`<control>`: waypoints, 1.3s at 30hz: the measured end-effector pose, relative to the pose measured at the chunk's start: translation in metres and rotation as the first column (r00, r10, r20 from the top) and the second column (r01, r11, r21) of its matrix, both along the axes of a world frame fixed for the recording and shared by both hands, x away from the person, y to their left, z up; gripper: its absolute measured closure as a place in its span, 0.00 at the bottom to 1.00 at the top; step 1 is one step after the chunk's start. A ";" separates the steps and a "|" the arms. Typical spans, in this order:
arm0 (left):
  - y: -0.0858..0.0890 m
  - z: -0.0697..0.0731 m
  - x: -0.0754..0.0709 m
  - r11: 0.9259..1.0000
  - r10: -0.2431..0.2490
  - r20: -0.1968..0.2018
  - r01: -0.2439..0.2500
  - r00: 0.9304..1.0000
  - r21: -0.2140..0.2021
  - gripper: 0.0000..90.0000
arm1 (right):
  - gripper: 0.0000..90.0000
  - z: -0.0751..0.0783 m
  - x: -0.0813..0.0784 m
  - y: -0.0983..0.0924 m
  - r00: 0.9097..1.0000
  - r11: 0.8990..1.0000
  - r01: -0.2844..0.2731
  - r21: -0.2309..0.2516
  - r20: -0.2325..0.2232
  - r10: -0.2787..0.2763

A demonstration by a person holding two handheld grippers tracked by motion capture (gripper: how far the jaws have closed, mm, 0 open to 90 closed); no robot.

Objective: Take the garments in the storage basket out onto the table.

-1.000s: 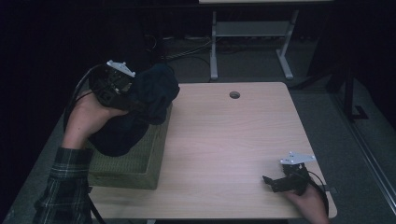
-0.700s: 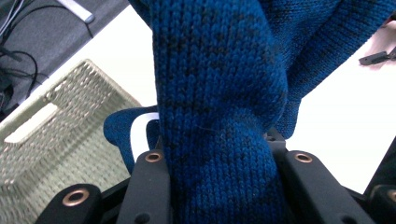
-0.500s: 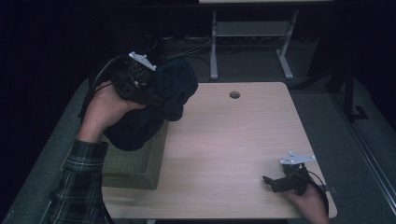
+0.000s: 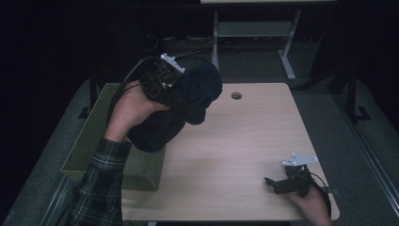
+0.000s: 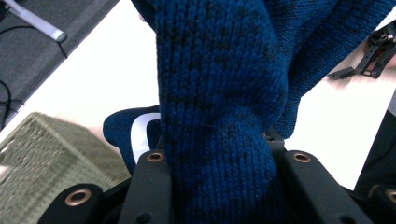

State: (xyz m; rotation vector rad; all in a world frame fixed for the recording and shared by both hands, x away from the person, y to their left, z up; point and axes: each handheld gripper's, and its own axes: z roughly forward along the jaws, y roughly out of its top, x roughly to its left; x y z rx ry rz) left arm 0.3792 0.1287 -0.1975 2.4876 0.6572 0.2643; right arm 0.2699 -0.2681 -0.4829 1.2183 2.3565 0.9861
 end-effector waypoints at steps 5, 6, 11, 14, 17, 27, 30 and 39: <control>-0.018 -0.009 0.002 0.999 -0.031 -0.019 0.031 0.999 -0.010 0.74 | 0.00 0.000 0.000 0.000 1.000 1.000 0.002 -0.001 0.000 -0.002; -0.021 -0.011 0.003 0.999 -0.035 -0.023 0.035 0.999 -0.011 0.74 | 0.00 0.000 0.000 0.000 1.000 1.000 0.002 -0.001 0.000 -0.002; -0.037 -0.021 0.003 0.998 -0.054 -0.038 0.053 0.998 -0.033 0.74 | 0.00 0.000 0.000 0.000 1.000 1.000 0.000 -0.001 0.001 0.000; -0.047 -0.028 0.004 0.997 -0.064 -0.047 0.062 0.997 -0.044 0.74 | 0.00 0.000 0.000 0.000 1.000 1.000 -0.001 -0.001 0.001 0.001; -0.056 -0.034 0.004 0.996 -0.076 -0.057 0.073 0.996 -0.045 0.74 | 0.00 0.000 0.000 0.000 1.000 1.000 -0.001 -0.001 0.002 0.001; -0.090 -0.062 0.002 0.991 -0.124 -0.099 0.118 0.987 -0.059 0.74 | 0.00 0.000 0.000 0.000 1.000 1.000 -0.003 0.000 0.005 0.003; -0.099 -0.072 0.001 0.990 -0.129 -0.114 0.121 0.985 -0.069 0.74 | 0.00 0.000 0.000 0.000 1.000 1.000 -0.003 0.001 0.004 0.003; -0.124 -0.105 -0.003 0.984 -0.168 -0.170 0.156 0.971 -0.082 0.74 | 0.00 0.000 0.000 0.000 1.000 1.000 -0.003 -0.001 0.003 0.003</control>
